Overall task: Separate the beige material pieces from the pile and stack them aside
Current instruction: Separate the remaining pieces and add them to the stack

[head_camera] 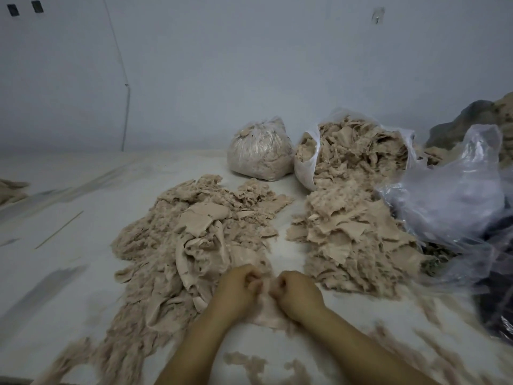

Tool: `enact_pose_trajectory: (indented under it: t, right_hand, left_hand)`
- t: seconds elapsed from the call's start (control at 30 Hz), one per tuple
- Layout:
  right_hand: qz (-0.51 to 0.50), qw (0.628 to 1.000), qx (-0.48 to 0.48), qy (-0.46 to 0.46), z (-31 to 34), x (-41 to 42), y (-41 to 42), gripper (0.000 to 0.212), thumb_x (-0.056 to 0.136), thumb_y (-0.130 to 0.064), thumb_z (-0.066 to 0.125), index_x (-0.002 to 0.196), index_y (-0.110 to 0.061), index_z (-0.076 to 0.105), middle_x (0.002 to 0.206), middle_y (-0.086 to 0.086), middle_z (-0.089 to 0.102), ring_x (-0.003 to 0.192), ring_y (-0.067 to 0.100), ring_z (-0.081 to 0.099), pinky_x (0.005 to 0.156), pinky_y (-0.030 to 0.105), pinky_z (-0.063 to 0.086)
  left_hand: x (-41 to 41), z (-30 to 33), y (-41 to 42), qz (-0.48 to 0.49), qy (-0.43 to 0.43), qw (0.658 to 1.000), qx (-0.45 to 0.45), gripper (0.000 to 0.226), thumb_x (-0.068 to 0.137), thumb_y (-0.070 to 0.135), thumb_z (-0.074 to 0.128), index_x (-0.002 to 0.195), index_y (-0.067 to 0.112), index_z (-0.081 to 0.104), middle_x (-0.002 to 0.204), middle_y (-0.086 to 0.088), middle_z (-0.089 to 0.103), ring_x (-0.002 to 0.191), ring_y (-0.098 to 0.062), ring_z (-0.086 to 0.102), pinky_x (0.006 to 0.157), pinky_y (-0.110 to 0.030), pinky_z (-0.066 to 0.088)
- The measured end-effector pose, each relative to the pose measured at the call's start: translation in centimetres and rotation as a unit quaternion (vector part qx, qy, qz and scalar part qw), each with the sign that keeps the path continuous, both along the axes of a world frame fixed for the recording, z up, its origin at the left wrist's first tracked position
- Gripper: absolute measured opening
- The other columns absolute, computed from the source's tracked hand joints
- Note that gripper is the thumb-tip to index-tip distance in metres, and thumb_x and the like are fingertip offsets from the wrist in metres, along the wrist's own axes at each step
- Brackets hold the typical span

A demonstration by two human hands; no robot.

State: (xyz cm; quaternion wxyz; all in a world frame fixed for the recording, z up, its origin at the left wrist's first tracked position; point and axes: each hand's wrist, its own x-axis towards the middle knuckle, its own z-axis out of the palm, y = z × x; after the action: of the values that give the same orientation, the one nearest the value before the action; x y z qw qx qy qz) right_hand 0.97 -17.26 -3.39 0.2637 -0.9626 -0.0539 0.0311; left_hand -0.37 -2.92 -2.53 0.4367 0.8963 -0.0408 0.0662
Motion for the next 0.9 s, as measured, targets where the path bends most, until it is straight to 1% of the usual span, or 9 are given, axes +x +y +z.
enact_pose_trajectory:
  t: [0.1,0.17,0.27,0.33,0.4,0.5,0.67,0.8,0.9]
  right_hand:
    - [0.051,0.994,0.083,-0.043,-0.7,-0.3,0.6,0.011,0.094,-0.023,0.049,0.087,-0.018,0.043,0.089,0.002,0.056,0.084,0.019,0.054,0.060,0.025,0.033]
    - [0.034,0.982,0.177,-0.063,-0.5,-0.8,0.3,0.015,0.097,-0.020,0.047,0.084,-0.017,0.040,0.077,0.000,0.051,0.070,0.015,0.048,0.057,0.026,0.031]
    - [-0.043,0.952,0.282,-0.113,0.0,-1.0,-1.3,0.025,0.096,-0.016,0.052,0.075,-0.018,0.038,0.065,-0.003,0.043,0.058,0.009,0.039,0.053,0.021,0.030]
    - [-0.071,0.932,0.332,-0.123,0.7,-0.8,-2.3,0.026,0.093,-0.012,0.056,0.073,-0.019,0.041,0.063,-0.004,0.041,0.055,0.006,0.038,0.052,0.019,0.030]
    - [-0.059,0.916,0.379,-0.115,1.4,-0.6,-2.9,0.023,0.092,-0.010,0.059,0.074,-0.019,0.047,0.060,-0.007,0.044,0.050,-0.001,0.041,0.050,0.014,0.033]
    - [0.009,0.901,0.426,-0.085,2.0,-0.9,-2.4,0.014,0.093,-0.012,0.059,0.079,-0.016,0.060,0.063,-0.010,0.057,0.054,-0.003,0.049,0.055,0.012,0.039]
    - [-0.041,0.916,0.382,-0.117,1.2,-1.0,-2.0,0.019,0.096,-0.022,0.054,0.079,-0.021,0.064,0.072,-0.010,0.064,0.066,-0.003,0.056,0.058,0.008,0.038]
    - [-0.061,0.934,0.321,-0.141,0.4,-1.4,-4.0,0.026,0.096,-0.023,0.053,0.071,-0.022,0.059,0.069,-0.011,0.059,0.067,0.002,0.054,0.059,0.008,0.036]
    - [-0.024,0.968,0.238,-0.077,0.3,-2.3,-5.1,0.036,0.097,-0.042,0.047,0.070,-0.023,0.062,0.070,-0.012,0.062,0.070,0.007,0.057,0.061,0.009,0.036]
  left_hand:
    - [0.4,0.5,0.0,-0.095,-0.079,0.989,0.085,0.029,0.099,0.015,0.045,0.125,0.017,0.058,0.119,0.007,0.061,0.107,-0.003,0.055,0.085,0.000,0.032]
    - [0.9,-0.5,0.3,-0.167,-0.014,0.975,0.143,0.037,0.103,0.029,0.033,0.135,0.022,0.049,0.138,0.005,0.051,0.125,-0.008,0.045,0.098,-0.008,0.027]
    - [1.6,-2.4,1.9,-0.131,0.072,0.964,0.220,0.047,0.103,0.038,0.026,0.145,0.021,0.036,0.158,0.002,0.018,0.146,-0.012,0.010,0.111,-0.018,0.008]
    - [1.9,-2.5,2.1,-0.093,0.055,0.976,0.189,0.046,0.103,0.035,0.028,0.144,0.017,0.038,0.158,-0.001,0.020,0.145,-0.012,0.013,0.111,-0.017,0.009]
    - [1.5,-1.7,0.9,-0.024,-0.010,0.999,0.023,0.038,0.102,0.030,0.034,0.129,0.015,0.056,0.143,-0.005,0.048,0.134,-0.015,0.039,0.105,-0.012,0.025]
    - [0.6,0.7,-1.6,-0.041,0.019,0.968,-0.247,0.032,0.095,0.042,0.045,0.105,0.019,0.066,0.109,0.002,0.066,0.103,-0.011,0.059,0.088,-0.011,0.044]
    - [-0.2,1.7,-3.6,-0.026,0.025,0.974,-0.224,0.035,0.093,0.028,0.057,0.061,0.017,0.051,0.054,0.009,0.051,0.051,-0.004,0.047,0.049,-0.015,0.037]
    - [-0.2,2.1,-2.2,0.057,0.039,0.954,-0.291,0.031,0.096,0.023,0.053,0.066,0.014,0.049,0.062,-0.003,0.052,0.056,-0.016,0.048,0.047,-0.019,0.038]
    - [-0.4,3.2,-0.8,0.074,0.055,0.952,-0.293,0.029,0.096,0.029,0.052,0.075,0.010,0.056,0.060,0.000,0.062,0.052,-0.009,0.057,0.046,-0.016,0.042]
